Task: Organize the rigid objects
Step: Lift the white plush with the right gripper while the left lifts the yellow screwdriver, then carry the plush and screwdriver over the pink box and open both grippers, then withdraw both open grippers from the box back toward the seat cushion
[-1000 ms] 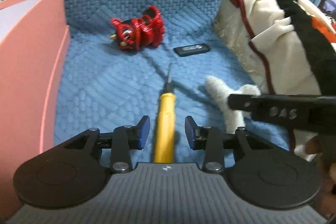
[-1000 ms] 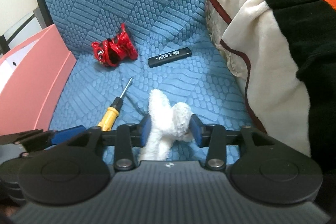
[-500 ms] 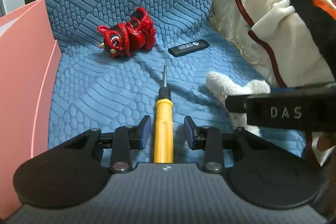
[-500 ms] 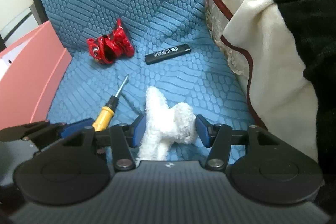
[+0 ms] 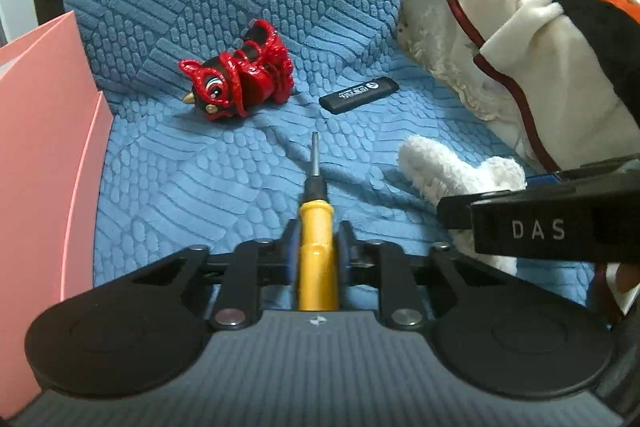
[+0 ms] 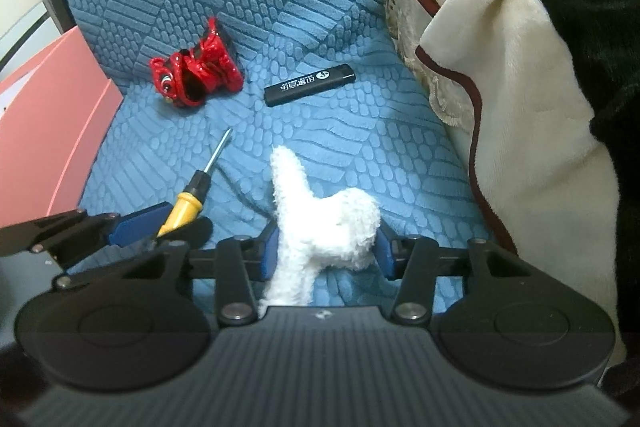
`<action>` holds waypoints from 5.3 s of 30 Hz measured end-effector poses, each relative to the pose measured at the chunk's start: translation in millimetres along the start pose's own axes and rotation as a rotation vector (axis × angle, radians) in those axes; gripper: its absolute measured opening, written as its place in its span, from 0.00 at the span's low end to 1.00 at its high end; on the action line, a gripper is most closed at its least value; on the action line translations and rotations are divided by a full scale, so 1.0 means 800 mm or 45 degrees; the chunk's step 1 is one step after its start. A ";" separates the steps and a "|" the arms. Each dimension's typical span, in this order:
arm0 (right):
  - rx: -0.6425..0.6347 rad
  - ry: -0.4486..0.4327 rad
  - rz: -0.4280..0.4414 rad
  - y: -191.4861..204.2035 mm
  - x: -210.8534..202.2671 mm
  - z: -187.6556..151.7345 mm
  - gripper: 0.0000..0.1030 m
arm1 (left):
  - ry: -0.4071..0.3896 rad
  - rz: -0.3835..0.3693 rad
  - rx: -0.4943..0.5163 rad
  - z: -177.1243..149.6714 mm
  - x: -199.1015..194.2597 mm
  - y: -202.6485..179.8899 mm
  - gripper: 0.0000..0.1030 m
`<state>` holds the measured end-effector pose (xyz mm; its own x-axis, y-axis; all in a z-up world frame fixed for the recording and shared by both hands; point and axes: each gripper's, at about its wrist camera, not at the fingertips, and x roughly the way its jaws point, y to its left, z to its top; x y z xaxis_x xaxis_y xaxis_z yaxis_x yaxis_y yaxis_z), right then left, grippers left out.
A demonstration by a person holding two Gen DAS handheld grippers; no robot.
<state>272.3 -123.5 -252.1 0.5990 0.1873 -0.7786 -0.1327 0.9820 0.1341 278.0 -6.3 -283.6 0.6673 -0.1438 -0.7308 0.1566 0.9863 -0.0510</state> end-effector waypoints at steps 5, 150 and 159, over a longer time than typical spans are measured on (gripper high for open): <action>-0.005 0.013 0.005 0.003 -0.008 -0.003 0.46 | 0.015 -0.028 -0.076 -0.003 -0.014 0.010 0.20; -0.271 -0.262 0.286 -0.019 -0.339 -0.004 0.70 | -0.195 0.039 -0.313 0.019 -0.391 -0.032 0.22; -0.230 -0.235 0.274 -0.084 -0.321 -0.028 0.70 | -0.163 0.059 -0.272 0.016 -0.359 -0.079 0.22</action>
<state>109.6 -237.7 -75.1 0.6726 0.4069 -0.6181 -0.3994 0.9028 0.1596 85.6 -28.7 -62.0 0.7591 -0.0937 -0.6442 -0.0248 0.9847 -0.1725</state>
